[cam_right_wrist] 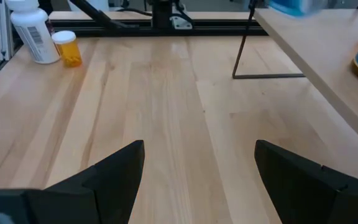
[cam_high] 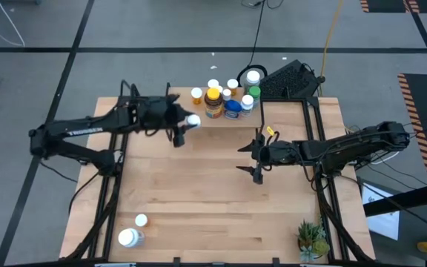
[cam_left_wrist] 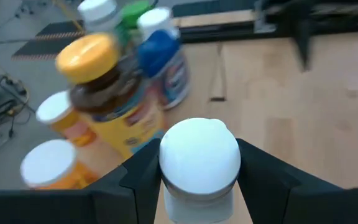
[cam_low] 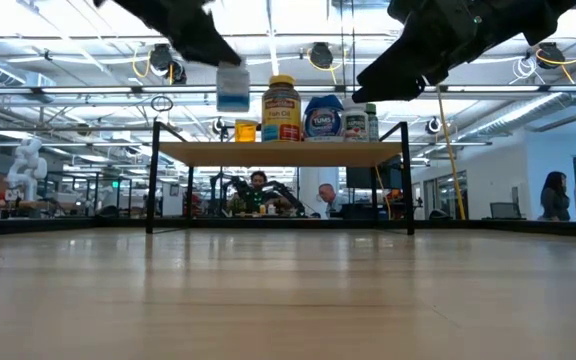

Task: Pick and place medicine bottles onto shelf by color
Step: Put the white and blue pill bottle on the shelf

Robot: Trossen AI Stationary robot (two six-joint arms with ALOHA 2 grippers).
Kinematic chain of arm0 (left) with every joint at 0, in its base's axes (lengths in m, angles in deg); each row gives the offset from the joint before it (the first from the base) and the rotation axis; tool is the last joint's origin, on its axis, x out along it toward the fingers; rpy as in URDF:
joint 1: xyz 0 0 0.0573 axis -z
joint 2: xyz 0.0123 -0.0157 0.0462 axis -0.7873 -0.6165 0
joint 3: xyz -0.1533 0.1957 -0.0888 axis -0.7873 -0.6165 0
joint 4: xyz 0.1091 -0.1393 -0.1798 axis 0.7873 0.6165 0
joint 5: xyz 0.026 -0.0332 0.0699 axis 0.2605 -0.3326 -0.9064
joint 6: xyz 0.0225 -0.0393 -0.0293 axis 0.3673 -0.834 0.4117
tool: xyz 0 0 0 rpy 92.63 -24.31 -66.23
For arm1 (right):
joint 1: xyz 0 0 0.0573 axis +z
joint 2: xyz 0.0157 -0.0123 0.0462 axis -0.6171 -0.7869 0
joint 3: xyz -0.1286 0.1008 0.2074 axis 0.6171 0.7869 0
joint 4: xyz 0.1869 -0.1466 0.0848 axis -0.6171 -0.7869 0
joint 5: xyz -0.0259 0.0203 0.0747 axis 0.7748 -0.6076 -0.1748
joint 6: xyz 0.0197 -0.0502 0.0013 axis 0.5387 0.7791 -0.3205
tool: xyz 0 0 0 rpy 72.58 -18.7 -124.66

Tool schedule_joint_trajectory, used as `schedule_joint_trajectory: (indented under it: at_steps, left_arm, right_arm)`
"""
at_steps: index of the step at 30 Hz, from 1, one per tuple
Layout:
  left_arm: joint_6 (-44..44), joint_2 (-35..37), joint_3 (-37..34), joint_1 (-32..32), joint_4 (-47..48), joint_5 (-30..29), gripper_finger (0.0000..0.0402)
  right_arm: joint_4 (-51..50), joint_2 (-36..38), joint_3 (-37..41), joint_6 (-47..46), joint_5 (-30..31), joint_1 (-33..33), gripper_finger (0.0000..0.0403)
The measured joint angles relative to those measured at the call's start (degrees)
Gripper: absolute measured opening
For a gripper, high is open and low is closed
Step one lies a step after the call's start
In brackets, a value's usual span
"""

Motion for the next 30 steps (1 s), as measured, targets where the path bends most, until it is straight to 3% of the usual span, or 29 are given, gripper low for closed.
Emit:
schedule_joint_trajectory:
  at_steps: [8, 20, 30]
  left_arm:
    - [3.35, -5.76, -0.02, -11.33, -1.57, 10.27, 0.0184]
    - [2.67, -8.37, -0.04, -15.64, -4.87, 11.14, 0.0189]
    - [1.1, -8.32, -0.04, -16.16, -5.86, 7.67, 0.0303]
  right_arm:
    - [-0.09, 0.0, 0.0, 0.15, 0.0, 0.0, 0.0302]
    - [-0.44, 0.0, 0.0, 0.17, -0.02, 0.0, 0.0302]
    - [-0.44, 0.0, 0.0, 0.07, -0.04, 0.0, 0.0302]
